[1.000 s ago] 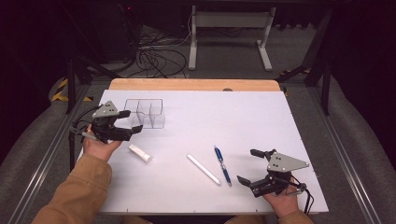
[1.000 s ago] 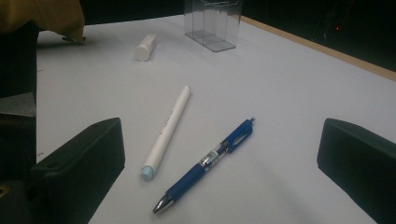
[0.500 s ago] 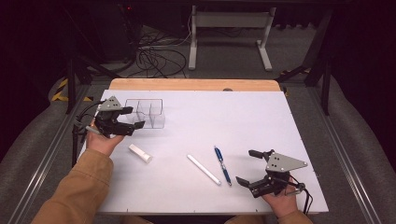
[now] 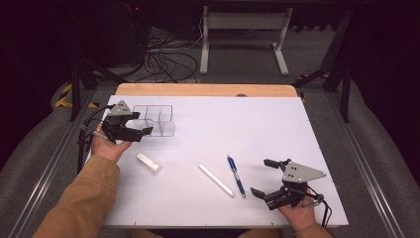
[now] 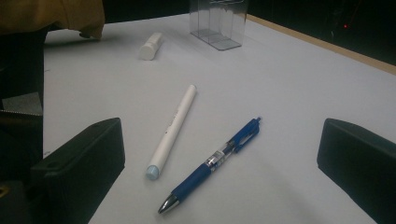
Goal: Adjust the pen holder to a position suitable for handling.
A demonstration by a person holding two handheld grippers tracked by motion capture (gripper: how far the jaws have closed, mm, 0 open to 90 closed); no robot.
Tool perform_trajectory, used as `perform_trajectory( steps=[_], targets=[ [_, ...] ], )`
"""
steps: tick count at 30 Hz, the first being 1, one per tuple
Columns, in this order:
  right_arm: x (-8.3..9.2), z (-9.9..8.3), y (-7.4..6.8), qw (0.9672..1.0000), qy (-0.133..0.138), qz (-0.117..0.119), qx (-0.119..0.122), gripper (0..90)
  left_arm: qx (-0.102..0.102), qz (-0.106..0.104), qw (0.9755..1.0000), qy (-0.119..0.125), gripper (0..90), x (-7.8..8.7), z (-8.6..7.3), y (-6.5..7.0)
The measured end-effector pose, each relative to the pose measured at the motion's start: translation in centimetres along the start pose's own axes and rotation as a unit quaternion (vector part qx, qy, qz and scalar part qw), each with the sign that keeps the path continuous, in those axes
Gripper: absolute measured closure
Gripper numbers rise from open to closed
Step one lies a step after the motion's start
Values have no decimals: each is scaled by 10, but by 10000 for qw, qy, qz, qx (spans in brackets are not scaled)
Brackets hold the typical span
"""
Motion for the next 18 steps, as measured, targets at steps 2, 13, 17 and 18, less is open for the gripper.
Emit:
perform_trajectory(
  steps=[2, 13, 17, 18],
  targets=[
    [0, 0, 0, 10000, 0, 3, 2, 14, -52, 9, 10000, -23, 233, -1, 2, -1],
    [0, -1, -1, 10000, -1, 41, -32, 14, -360, 22, 9977, -567, 308, -9, 4, -6],
    [1, -1, -1, 10000, -5, 56, -33, 14, -448, 65, 9957, -813, 337, -14, 2, -7],
    [1, -1, -1, 10000, -2, 54, -30, 14, -443, 61, 9954, -844, 345, -16, 2, -7]
  ],
)
Point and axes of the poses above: each handheld gripper's, and its own axes: x roughly backward along the jaws, z roughly out of its top, y roughly to its right, the point moved 9 cm from there along -x, roughly forward along the jaws, and after that the axes turned 6 degrees about z, right-handed, at the moved point
